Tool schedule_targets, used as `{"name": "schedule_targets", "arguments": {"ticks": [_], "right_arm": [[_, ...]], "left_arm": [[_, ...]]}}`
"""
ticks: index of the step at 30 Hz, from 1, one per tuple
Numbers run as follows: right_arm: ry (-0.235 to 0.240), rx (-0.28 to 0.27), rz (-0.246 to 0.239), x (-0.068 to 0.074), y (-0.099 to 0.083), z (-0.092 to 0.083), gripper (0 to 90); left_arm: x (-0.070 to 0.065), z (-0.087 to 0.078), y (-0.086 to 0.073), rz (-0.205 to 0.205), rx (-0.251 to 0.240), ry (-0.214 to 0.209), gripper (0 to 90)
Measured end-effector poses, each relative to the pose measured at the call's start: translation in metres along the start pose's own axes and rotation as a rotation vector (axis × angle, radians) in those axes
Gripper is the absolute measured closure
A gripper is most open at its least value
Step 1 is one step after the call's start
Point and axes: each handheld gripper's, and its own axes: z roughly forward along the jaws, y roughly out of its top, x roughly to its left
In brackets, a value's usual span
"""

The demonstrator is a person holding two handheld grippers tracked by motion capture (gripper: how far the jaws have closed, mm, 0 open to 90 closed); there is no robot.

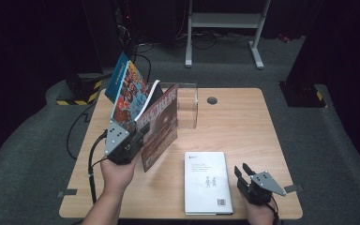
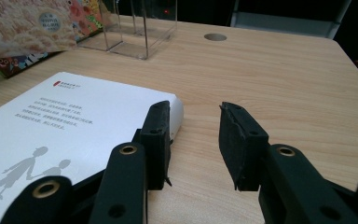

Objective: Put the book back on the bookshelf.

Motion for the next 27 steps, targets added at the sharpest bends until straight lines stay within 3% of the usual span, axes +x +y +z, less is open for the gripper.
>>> {"name": "schedule_targets", "arguments": {"ticks": [7, 17, 27], "right_arm": [[0.012, 0.004, 0.003, 0.001, 0.000, 0.000, 64.9], [0.042, 0.020, 0.002, 0.001, 0.000, 0.002, 63.0], [0.040, 0.013, 0.008, 0.000, 0.000, 0.001, 62.7]], "left_arm": [[0.004, 0.011, 0.004, 0.014, 0.014, 0.024, 84.0], [-0.003, 0.032, 0.009, 0.039, 0.015, 0.055, 84.0], [0.008, 0.042, 0.014, 0.013, 0.002, 0.099, 83.9]]}}
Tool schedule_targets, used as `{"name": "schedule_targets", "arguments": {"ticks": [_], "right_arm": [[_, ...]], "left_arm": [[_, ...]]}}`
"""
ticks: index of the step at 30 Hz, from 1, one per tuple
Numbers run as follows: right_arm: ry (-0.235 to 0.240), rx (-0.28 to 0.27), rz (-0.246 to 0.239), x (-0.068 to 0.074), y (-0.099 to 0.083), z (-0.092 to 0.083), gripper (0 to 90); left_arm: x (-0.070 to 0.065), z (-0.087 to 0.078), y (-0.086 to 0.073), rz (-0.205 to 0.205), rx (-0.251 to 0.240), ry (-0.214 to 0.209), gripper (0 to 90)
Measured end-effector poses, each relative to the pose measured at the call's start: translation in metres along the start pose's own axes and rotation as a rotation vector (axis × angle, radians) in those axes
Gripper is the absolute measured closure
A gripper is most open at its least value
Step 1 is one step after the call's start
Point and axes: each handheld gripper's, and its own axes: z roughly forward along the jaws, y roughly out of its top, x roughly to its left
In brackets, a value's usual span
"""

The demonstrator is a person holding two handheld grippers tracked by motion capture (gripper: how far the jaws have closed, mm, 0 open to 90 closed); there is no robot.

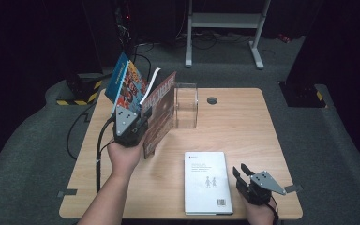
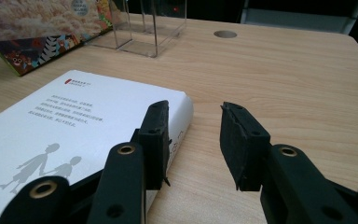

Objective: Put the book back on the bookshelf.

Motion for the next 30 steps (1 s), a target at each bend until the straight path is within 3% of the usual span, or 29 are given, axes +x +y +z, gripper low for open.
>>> {"name": "schedule_targets", "arguments": {"ticks": [5, 13, 30], "right_arm": [[0.000, -0.001, -0.001, 0.000, 0.000, 0.000, 62.7], [-0.007, -0.005, 0.001, -0.001, -0.001, 0.000, 62.7], [-0.010, -0.006, 0.005, -0.002, -0.001, -0.001, 63.1]], "left_arm": [[0.007, 0.008, 0.001, -0.036, 0.024, -0.005, 83.9], [0.009, 0.023, 0.005, -0.028, 0.014, 0.035, 84.0], [0.005, 0.062, 0.010, -0.027, -0.001, 0.069, 84.0]]}}
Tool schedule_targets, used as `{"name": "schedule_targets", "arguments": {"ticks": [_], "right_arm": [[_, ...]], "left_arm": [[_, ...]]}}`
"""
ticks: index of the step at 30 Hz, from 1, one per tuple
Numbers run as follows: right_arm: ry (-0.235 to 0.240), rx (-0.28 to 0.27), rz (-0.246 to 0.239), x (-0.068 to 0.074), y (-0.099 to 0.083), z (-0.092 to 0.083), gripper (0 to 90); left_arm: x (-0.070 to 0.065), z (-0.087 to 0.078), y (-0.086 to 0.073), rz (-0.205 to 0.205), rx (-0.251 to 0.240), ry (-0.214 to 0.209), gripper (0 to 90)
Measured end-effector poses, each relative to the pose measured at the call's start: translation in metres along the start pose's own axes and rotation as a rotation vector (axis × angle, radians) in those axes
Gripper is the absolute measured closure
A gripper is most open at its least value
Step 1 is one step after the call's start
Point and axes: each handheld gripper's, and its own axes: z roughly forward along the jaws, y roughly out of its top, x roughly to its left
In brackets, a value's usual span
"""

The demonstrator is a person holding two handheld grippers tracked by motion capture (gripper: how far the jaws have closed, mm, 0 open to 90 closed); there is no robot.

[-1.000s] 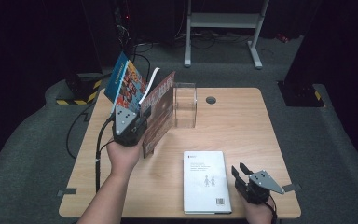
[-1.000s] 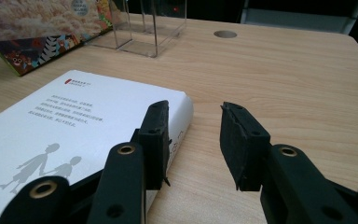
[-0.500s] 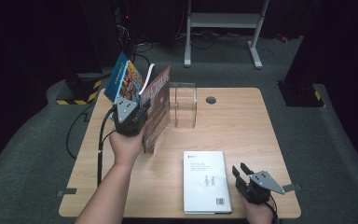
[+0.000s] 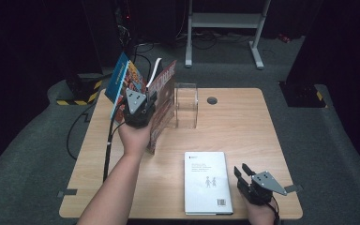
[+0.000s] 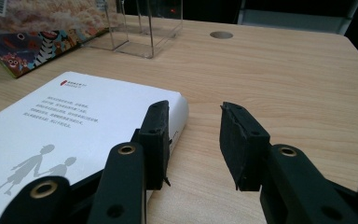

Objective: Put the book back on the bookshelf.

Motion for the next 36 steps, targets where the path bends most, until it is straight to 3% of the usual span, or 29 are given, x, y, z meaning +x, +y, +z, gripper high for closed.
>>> {"name": "schedule_targets", "arguments": {"ticks": [8, 13, 27, 36], "right_arm": [[0.006, -0.006, 0.009, -0.001, 0.000, -0.001, 63.2], [0.018, -0.001, 0.003, 0.000, -0.001, 0.000, 62.7], [0.029, -0.001, 0.006, 0.002, -0.002, 0.000, 62.7], [0.026, -0.002, 0.009, 0.002, -0.002, -0.001, 62.8]], "left_arm": [[-0.002, 0.018, 0.003, 0.009, 0.008, 0.009, 84.0], [-0.002, 0.027, 0.001, -0.006, 0.015, 0.021, 84.0], [0.003, 0.041, -0.001, -0.023, 0.007, 0.049, 83.9], [0.001, 0.050, 0.005, -0.010, 0.002, 0.058, 83.9]]}}
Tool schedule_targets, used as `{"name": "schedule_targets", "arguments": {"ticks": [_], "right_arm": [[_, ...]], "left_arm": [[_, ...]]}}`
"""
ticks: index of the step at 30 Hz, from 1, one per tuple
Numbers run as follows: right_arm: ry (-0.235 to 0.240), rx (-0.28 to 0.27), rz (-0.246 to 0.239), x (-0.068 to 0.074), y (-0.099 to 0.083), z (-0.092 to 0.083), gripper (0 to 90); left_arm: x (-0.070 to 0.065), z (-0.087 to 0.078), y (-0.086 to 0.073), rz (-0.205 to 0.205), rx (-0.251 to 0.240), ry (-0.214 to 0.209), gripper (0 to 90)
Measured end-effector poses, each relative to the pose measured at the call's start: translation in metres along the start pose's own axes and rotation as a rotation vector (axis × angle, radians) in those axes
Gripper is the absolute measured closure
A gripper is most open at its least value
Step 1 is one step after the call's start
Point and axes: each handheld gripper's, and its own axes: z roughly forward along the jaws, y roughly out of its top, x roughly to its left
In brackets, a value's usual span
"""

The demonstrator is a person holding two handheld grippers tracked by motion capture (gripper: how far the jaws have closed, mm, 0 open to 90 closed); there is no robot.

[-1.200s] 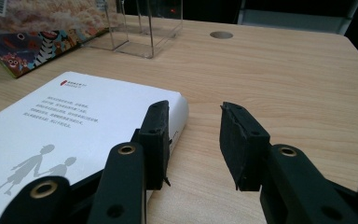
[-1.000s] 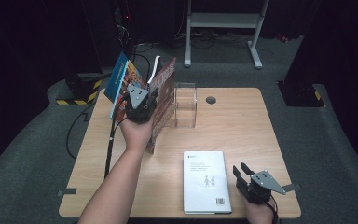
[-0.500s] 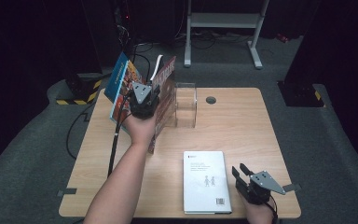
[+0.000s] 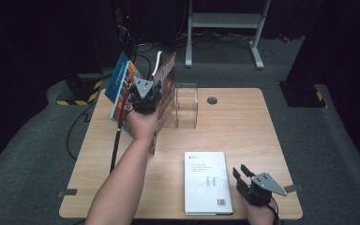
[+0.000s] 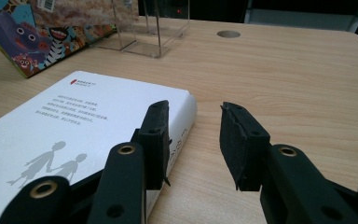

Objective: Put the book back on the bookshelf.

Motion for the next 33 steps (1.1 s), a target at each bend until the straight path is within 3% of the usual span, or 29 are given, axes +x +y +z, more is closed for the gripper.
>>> {"name": "schedule_targets", "arguments": {"ticks": [10, 17, 33], "right_arm": [[0.004, -0.002, 0.005, -0.001, -0.001, 0.000, 63.0], [0.004, -0.001, 0.008, -0.001, -0.001, 0.000, 63.1], [0.001, 0.003, 0.008, -0.003, -0.002, 0.001, 63.4]], "left_arm": [[-0.001, 0.009, 0.003, -0.002, -0.001, 0.019, 83.9], [-0.002, 0.016, 0.002, -0.025, -0.006, 0.017, 83.9], [-0.013, 0.030, -0.020, -0.054, -0.009, 0.023, 83.9]]}}
